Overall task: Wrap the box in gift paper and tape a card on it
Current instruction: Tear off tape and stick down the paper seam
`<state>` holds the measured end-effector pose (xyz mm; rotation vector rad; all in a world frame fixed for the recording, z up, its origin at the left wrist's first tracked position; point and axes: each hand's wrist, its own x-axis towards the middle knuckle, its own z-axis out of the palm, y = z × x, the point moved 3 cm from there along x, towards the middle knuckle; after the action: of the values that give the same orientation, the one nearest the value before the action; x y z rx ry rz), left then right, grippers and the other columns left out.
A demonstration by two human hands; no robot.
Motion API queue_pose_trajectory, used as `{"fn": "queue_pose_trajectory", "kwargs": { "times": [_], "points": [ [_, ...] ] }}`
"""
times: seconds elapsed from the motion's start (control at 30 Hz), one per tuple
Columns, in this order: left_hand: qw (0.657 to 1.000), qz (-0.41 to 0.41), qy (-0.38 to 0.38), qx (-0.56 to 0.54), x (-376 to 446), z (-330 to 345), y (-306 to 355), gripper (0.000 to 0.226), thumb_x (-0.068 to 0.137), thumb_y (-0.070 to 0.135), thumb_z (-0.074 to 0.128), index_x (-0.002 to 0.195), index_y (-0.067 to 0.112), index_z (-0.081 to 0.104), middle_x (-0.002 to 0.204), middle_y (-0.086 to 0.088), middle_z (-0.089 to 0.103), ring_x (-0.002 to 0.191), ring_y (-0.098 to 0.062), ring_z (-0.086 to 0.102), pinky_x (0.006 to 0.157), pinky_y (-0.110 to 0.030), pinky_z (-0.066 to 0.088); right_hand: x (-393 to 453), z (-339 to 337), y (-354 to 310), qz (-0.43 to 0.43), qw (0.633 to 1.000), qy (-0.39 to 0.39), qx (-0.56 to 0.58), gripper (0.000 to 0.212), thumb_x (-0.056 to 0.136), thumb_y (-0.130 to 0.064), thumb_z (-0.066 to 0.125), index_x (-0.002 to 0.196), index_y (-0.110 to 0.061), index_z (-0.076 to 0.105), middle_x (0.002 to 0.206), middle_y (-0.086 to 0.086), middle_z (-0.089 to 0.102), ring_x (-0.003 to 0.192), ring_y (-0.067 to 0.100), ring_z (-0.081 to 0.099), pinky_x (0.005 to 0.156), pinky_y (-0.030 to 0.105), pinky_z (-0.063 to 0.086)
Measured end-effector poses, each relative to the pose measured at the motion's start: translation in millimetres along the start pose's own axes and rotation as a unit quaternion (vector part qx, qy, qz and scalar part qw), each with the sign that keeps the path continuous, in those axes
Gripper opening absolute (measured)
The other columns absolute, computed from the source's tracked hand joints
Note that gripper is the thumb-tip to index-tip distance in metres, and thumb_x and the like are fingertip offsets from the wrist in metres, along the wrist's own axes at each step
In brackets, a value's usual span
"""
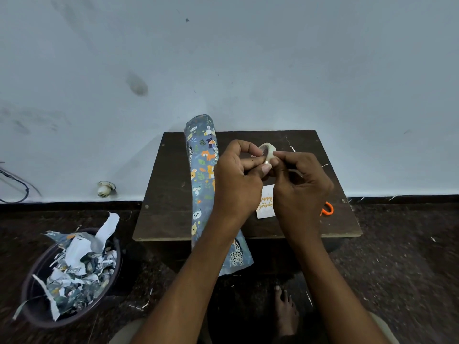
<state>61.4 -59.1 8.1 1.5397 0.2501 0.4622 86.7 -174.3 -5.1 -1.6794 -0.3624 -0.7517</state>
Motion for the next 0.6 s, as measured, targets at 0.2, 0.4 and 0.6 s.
{"fn": "queue_pose_trajectory", "kwargs": {
  "times": [0.2,0.4,0.6],
  "points": [
    [1.000,0.003,0.014,-0.008,-3.1,2.3,-0.5,0.036,0.086,-0.016,0.065,0.088,0.018,0.053,0.085,-0.015,0.077,0.089,-0.020,0.076,0.080,-0.051,0.062,-0.2,0.3,-0.5,0.005,1.000,0.011,-0.010,0.007,0.088,0.001,0.073,0.089,-0.006,0.074,0.088,-0.001,0.069,0.082,0.011,0.068,0.070,0.024,0.053],
    [1.000,0.003,0.029,-0.011,-6.0,5.6,-3.4,0.038,0.083,-0.015,0.066,0.087,0.020,0.052,0.085,-0.016,0.077,0.091,-0.023,0.076,0.080,-0.053,0.062,-1.4,0.1,0.0,0.013,1.000,0.001,-0.004,0.008,0.088,0.003,0.067,0.088,-0.005,0.070,0.088,-0.002,0.066,0.083,0.017,0.066,0.069,0.038,0.055],
    [0.999,0.002,0.022,-0.038,-9.6,9.5,0.7,0.037,0.085,-0.020,0.064,0.087,0.015,0.050,0.083,-0.018,0.076,0.085,-0.018,0.076,0.075,-0.032,0.062,-0.5,1.8,2.5,0.016,1.000,-0.019,-0.005,0.017,0.086,0.006,0.060,0.088,-0.010,0.064,0.087,-0.001,0.062,0.081,0.022,0.064,0.065,0.048,0.051]
  ]
}}
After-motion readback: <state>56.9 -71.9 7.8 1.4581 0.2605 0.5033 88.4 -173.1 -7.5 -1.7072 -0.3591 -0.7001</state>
